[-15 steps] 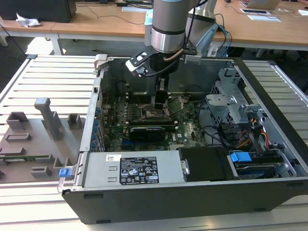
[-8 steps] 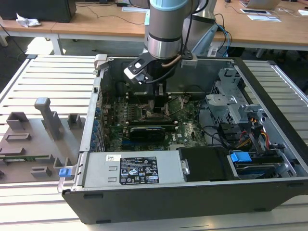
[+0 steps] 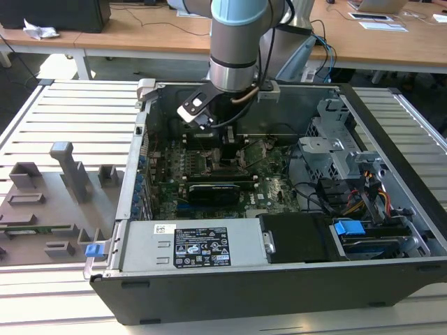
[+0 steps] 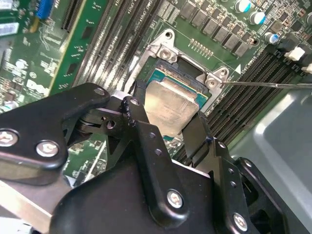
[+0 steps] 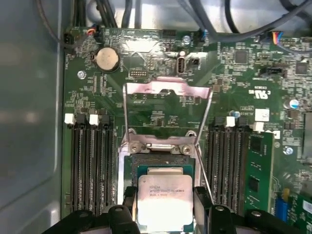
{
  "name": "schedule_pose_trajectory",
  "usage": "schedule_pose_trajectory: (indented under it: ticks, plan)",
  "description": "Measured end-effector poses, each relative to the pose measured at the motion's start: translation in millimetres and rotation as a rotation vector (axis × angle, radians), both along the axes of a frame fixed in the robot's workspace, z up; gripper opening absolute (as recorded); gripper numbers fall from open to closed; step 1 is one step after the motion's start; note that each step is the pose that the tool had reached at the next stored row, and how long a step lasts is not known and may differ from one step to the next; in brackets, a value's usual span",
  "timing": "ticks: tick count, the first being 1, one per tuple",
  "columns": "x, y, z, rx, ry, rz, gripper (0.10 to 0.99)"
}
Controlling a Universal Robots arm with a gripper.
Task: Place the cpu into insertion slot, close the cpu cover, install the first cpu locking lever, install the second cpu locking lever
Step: 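Place the cpu into insertion slot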
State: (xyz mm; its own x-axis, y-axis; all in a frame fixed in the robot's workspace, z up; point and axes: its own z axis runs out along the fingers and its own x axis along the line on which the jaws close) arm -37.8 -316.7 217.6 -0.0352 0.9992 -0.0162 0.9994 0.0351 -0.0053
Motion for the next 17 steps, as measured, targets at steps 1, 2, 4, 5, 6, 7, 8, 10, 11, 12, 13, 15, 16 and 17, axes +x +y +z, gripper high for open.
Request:
schedule_pose_trajectory:
  ticks: [1, 2, 4, 5, 6, 7, 8, 10, 11, 12, 13, 15, 16, 17]
  plan:
    - [0.0, 0.9, -1.4, 0.0, -0.0001, 0.0, 0.545]
    - [0.0, 1.8, -2.8, 0.0, 0.0, 0.0, 0.545]
    - [0.1, 3.6, -6.9, 0.0, 0.0, 0.0, 0.545]
    - [0.1, 4.0, -7.9, 0.0, 0.0, 0.0, 0.545]
    - [0.2, 4.4, -9.8, 0.0, 0.0, 0.0, 0.545]
    - [0.2, 4.4, -10.6, 0.0, 0.0, 0.0, 0.545]
    - [0.2, 4.4, -11.0, 0.0, -0.0001, -0.003, 0.545]
    - [0.1, 4.3, -11.9, 0.0, 0.0001, -0.025, 0.545]
    - [0.2, 4.0, -12.2, 0.0, 0.0, -0.032, 0.545]
    - [0.6, 3.7, -12.5, 0.0, 0.0, -0.035, 0.545]
    - [0.8, 3.6, -12.7, 0.0, 0.0, -0.035, 0.545]
    - [1.0, 3.3, -13.4, 0.0, 0.0, -0.035, 0.545]
    - [1.0, 2.9, -13.6, 0.0, 0.0, -0.035, 0.545]
    - [1.0, 2.4, -13.8, 0.0, 0.0, -0.035, 0.545]
